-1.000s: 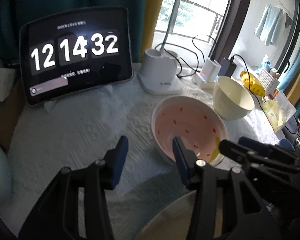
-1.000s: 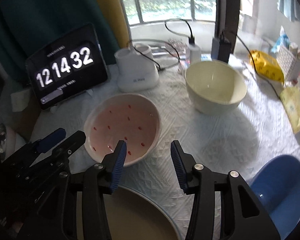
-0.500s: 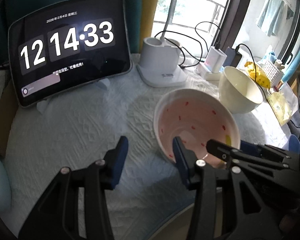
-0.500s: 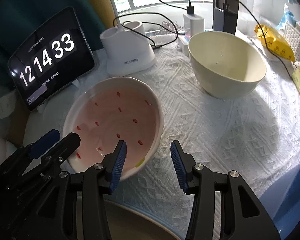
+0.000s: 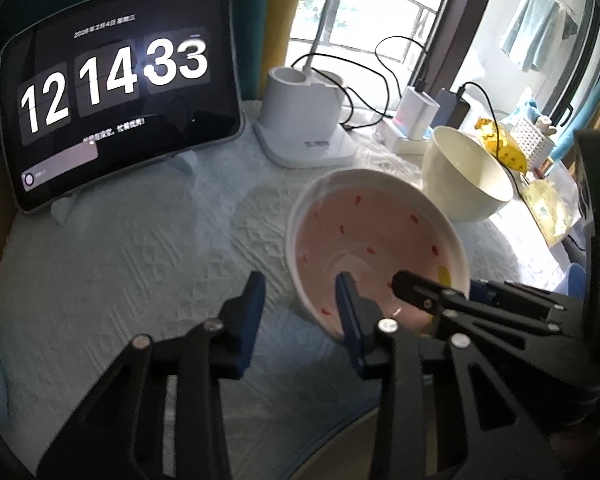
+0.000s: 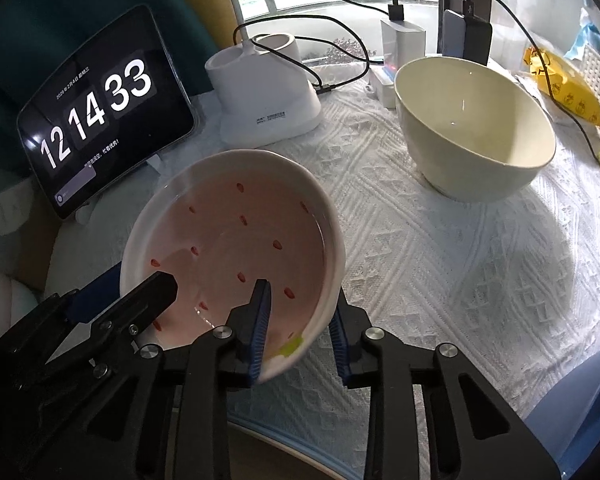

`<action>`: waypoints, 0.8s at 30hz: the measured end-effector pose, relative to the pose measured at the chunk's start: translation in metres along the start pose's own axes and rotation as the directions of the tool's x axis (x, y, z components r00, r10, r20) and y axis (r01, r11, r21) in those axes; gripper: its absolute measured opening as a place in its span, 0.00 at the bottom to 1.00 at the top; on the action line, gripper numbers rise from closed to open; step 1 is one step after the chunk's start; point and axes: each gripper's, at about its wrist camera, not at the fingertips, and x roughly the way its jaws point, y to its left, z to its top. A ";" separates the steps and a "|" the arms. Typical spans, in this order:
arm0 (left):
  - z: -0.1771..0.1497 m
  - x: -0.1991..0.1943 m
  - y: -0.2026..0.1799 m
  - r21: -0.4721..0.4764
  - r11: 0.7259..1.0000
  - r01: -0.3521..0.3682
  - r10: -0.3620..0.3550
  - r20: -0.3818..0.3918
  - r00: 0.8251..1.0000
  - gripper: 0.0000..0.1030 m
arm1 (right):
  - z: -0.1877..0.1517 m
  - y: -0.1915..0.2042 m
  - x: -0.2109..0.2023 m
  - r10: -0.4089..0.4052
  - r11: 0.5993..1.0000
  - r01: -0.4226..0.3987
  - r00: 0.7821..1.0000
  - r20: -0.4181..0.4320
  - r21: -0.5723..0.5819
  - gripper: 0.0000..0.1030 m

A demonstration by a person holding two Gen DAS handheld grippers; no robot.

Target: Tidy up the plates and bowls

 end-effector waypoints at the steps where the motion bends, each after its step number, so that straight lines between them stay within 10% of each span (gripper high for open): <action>1: 0.000 0.000 -0.001 0.003 1.000 0.005 -0.005 -0.001 1.000 0.31 | 0.000 0.000 0.000 -0.002 1.000 0.002 1.000 0.002 -0.002 0.29; 24: 0.002 -0.014 -0.007 0.020 0.999 0.039 -0.040 0.067 0.997 0.25 | -0.002 -0.002 -0.009 0.010 1.000 -0.011 0.999 0.053 0.013 0.28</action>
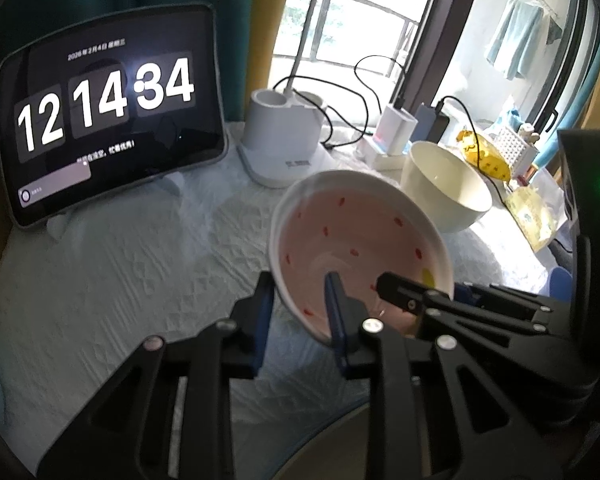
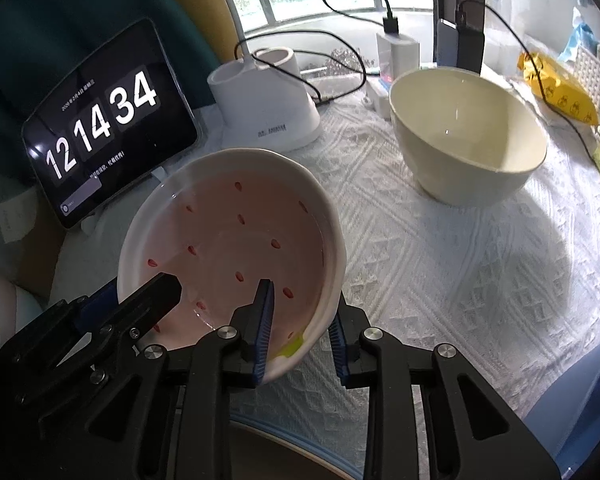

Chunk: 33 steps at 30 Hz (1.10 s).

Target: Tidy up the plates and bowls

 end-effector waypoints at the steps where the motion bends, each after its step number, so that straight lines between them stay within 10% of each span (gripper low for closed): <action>1: 0.001 -0.002 0.000 0.001 1.000 0.000 0.000 0.004 1.000 0.25 | 0.000 0.000 -0.002 0.002 1.000 -0.002 1.000 0.004 -0.001 0.28; 33: 0.002 -0.066 -0.036 0.040 0.999 0.023 -0.028 0.128 0.991 0.25 | -0.008 0.003 -0.085 -0.003 1.000 0.004 0.988 0.151 -0.008 0.28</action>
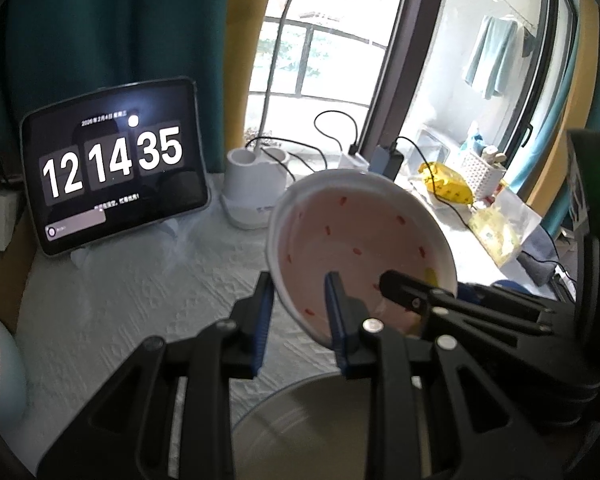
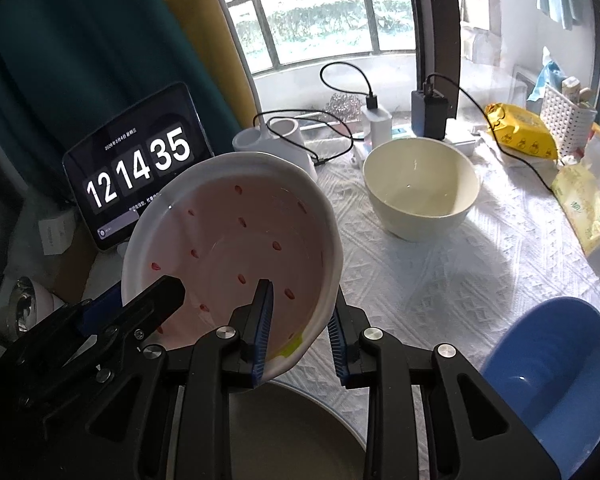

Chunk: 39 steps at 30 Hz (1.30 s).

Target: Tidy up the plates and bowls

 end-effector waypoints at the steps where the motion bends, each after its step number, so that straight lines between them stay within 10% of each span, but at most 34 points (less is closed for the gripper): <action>1: 0.000 -0.002 -0.002 0.002 1.000 0.001 -0.001 0.002 1.000 0.25 | 0.000 0.000 -0.002 -0.001 1.000 0.001 1.000 0.004 0.001 0.28; 39: -0.017 -0.044 -0.109 0.108 0.992 0.061 -0.066 0.051 0.997 0.25 | -0.032 -0.067 -0.093 -0.038 0.997 0.029 0.992 0.122 0.069 0.28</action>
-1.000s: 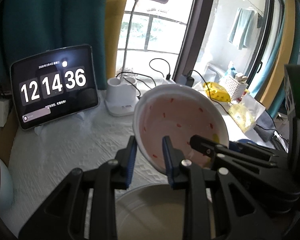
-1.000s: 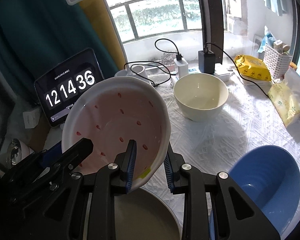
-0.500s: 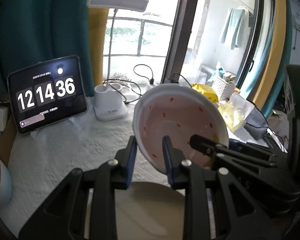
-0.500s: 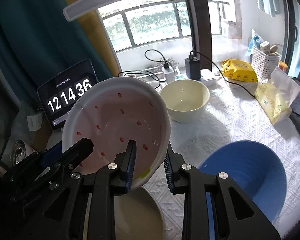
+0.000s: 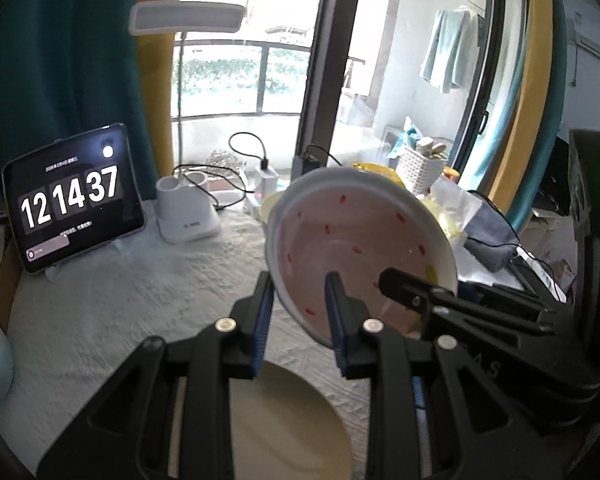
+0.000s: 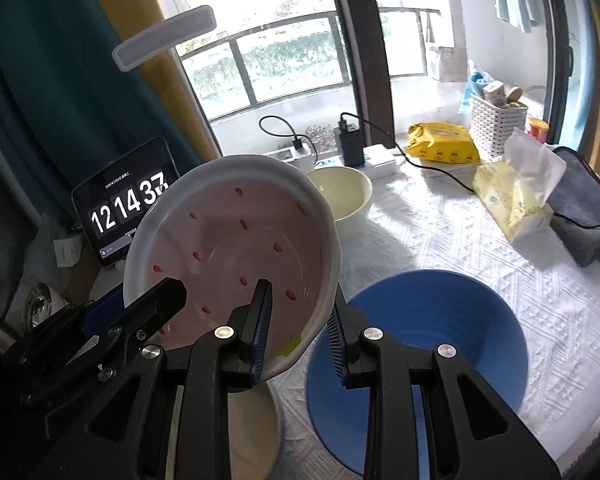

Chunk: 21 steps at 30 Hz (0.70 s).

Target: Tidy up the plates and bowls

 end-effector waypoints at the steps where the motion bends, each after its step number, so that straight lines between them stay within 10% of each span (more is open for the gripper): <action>1: 0.000 0.000 -0.003 0.002 1.000 0.003 -0.003 -0.001 1.000 0.25 | -0.001 -0.003 -0.002 -0.001 1.000 0.001 1.000 0.001 0.004 0.28; 21: -0.024 0.006 -0.068 0.060 0.996 0.059 -0.056 -0.048 0.997 0.26 | -0.032 -0.069 -0.037 -0.048 0.997 0.048 0.999 0.007 0.065 0.28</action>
